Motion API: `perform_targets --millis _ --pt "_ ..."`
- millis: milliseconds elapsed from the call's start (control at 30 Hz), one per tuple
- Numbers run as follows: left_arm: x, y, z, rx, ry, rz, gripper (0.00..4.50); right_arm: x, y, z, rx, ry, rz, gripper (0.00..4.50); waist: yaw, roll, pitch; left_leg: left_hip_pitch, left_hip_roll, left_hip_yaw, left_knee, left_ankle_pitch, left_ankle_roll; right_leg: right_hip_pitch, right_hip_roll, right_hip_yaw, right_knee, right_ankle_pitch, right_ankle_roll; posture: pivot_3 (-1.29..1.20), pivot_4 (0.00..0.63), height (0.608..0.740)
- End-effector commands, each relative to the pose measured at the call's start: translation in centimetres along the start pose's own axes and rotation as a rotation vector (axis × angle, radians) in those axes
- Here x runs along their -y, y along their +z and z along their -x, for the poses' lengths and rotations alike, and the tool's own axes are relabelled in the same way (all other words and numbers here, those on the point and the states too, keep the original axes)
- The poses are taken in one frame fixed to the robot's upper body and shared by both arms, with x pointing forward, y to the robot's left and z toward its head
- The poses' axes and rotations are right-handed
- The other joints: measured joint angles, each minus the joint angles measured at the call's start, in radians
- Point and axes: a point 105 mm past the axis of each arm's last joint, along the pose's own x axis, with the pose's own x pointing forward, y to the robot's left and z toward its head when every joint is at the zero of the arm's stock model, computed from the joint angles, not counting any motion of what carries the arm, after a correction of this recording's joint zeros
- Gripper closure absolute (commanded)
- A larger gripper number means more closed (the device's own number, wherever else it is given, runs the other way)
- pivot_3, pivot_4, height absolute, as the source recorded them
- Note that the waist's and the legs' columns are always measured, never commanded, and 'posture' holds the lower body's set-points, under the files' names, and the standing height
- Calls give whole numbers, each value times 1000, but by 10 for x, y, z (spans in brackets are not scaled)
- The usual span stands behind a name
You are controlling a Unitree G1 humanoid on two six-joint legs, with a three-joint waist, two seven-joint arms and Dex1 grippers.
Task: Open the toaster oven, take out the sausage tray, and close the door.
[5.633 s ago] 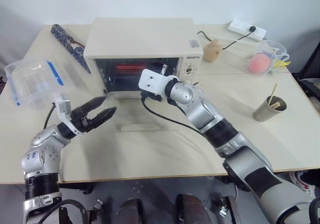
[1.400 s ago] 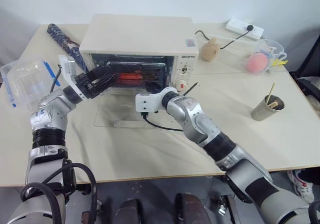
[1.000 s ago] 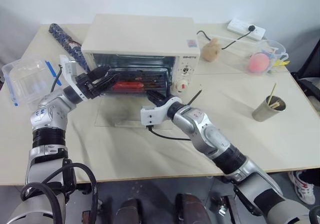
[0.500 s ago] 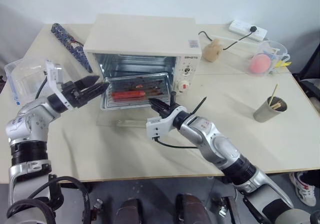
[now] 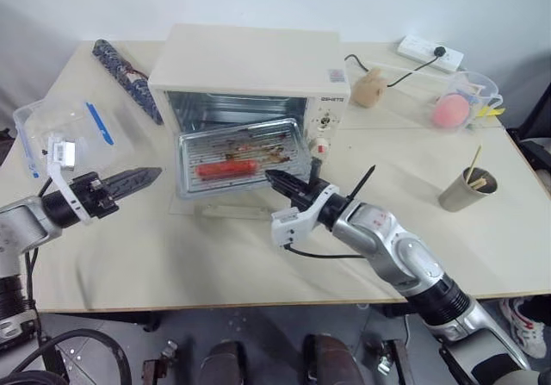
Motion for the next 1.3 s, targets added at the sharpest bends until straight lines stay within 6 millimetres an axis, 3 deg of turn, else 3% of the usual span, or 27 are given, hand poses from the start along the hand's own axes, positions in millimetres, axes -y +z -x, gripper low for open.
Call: perform_targets --millis 33,333,633,833,1167,1200,1300 --pt "17 0 2 25 -54 49 0 20 11 6 76 -80 -12 4471 2 0 0 0 0 0 0 0 0 0 0 0 0 0 0 0 150 740" --pt "26 -17 -10 61 -109 201 0 19 27 17 218 -60 -50 4471 6 0 0 1 0 0 1 0 0 1 0 1 0 0 0 0 150 740" --pt "32 -35 -23 54 -149 275 0 19 30 22 263 -48 -43 4471 19 -1 0 2 0 0 1 0 0 2 0 2 0 0 0 0 150 740" --pt "33 -46 -26 33 -149 321 1331 18 29 24 271 -35 -43 4500 20 -1 0 2 0 -2 1 0 0 2 0 2 -1 0 0 0 150 740" --pt "32 -61 -23 -55 -113 380 4232 16 28 23 280 -19 -61 4500 21 -1 0 2 0 -9 1 0 0 3 0 3 -1 0 0 0 150 740" --pt "32 -62 -23 -71 -104 385 4440 16 28 22 280 -19 -62 4500 21 -1 0 2 0 -9 1 0 0 3 0 3 -1 0 0 0 150 740" --pt "33 -62 -23 -81 -100 400 4486 17 26 20 282 -22 -59 4500 21 -1 0 2 0 -9 2 0 0 3 0 4 -1 0 0 0 150 740"
